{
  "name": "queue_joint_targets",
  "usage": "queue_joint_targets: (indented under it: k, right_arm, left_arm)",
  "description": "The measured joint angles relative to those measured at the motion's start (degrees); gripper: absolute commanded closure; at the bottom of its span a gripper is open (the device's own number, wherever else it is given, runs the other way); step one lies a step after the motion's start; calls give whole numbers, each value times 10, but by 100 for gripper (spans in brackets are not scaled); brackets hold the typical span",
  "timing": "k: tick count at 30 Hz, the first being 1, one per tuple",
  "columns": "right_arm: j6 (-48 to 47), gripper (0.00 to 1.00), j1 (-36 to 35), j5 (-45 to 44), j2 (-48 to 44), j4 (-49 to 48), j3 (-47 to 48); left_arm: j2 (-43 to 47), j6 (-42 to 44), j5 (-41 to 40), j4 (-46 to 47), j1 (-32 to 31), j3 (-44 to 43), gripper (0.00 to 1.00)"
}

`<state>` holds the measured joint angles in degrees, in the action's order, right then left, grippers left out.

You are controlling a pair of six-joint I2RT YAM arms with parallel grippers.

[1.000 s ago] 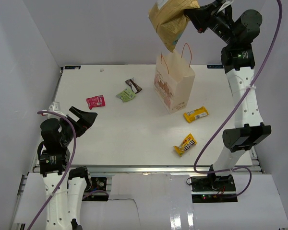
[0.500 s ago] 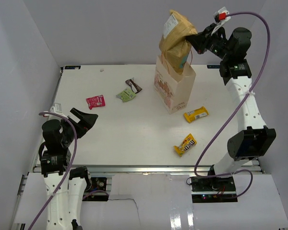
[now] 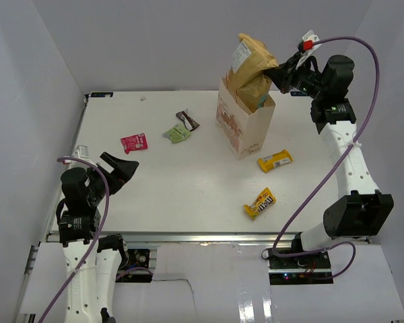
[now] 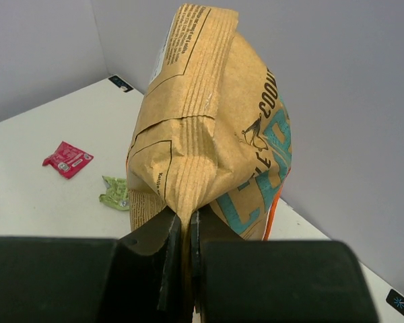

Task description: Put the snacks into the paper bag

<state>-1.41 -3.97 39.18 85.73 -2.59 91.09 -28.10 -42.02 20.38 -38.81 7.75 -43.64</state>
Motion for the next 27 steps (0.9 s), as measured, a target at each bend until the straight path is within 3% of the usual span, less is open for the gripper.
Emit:
queue_joint_targets:
  k: [13,24,27]
  right_arm:
    - [-26,92,2,33,-7,-15,-72]
    - [-38,92,-6,-20,23,-2,-70]
    - [-45,85,-17,-38,57,3,-54]
  left_arm:
    - [-28,-10,33,41,0,41,3]
    - [-49,-16,59,84,0,64,3]
    - [-63,-19,65,97,0,72,3]
